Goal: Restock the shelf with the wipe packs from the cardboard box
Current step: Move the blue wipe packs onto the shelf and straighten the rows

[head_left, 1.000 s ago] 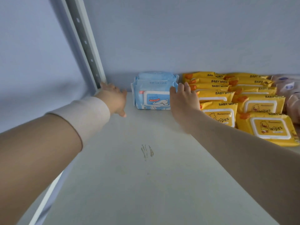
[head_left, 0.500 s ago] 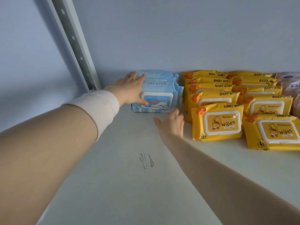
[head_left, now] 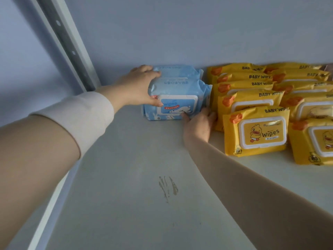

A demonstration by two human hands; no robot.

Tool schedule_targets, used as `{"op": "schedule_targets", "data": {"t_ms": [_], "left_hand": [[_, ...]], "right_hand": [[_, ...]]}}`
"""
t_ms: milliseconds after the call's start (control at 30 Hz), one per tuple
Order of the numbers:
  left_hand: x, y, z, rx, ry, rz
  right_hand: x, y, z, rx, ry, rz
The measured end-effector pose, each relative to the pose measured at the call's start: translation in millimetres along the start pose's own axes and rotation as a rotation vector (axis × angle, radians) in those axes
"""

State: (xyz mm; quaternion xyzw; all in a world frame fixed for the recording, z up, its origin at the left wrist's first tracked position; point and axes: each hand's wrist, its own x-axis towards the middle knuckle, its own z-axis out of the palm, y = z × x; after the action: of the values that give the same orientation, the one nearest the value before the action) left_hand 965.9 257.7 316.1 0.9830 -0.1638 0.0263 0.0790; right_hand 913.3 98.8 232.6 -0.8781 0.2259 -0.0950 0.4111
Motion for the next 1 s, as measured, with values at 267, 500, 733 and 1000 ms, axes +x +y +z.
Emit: {"op": "schedule_targets", "data": {"t_ms": [267, 500, 733, 1000], "left_hand": [[-4, 14, -4, 0.139, -0.057, -0.047], [-16, 61, -19, 0.388, -0.051, -0.016], [-28, 124, -39, 0.53, 0.003, 0.021], [-49, 191, -11, 0.669, -0.201, -0.159]], "right_hand": [[-4, -13, -16, -0.146, -0.189, -0.008], [-20, -14, -84, -0.436, -0.53, -0.3], [-16, 5, -191, -0.699, -0.482, -0.769], [57, 83, -276, -1.288, -0.207, -1.032]]}}
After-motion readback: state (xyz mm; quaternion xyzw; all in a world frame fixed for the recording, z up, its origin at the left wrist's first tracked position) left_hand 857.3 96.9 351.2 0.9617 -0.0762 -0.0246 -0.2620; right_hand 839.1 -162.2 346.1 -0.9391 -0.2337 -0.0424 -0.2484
